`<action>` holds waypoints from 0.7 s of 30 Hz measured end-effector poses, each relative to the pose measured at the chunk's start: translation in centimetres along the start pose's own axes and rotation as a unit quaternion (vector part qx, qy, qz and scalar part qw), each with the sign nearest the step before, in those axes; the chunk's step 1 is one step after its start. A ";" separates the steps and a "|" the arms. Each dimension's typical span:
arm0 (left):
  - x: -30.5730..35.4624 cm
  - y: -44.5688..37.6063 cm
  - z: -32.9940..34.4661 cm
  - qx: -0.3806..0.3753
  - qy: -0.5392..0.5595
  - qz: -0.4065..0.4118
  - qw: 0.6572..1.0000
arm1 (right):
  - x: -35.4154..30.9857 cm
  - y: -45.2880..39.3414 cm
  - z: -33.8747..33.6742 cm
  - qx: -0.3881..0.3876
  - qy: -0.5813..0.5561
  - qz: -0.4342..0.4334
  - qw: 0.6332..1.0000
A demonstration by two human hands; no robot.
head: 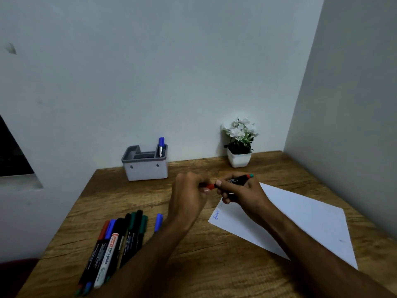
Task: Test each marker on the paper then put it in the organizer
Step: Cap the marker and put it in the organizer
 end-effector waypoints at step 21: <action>-9.6 -7.4 -7.7 0.135 0.212 -0.185 0.950 | -2.9 -8.2 12.0 -0.010 0.344 -0.203 0.917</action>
Point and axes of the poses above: each hand's wrist, its own y-axis away from the middle knuckle, its own z-axis out of the palm, x = y × z, the point moved 7 cm from there along -y, towards the middle knuckle, and after that the axes turned 6 degrees about x, right-handed, at the moved point
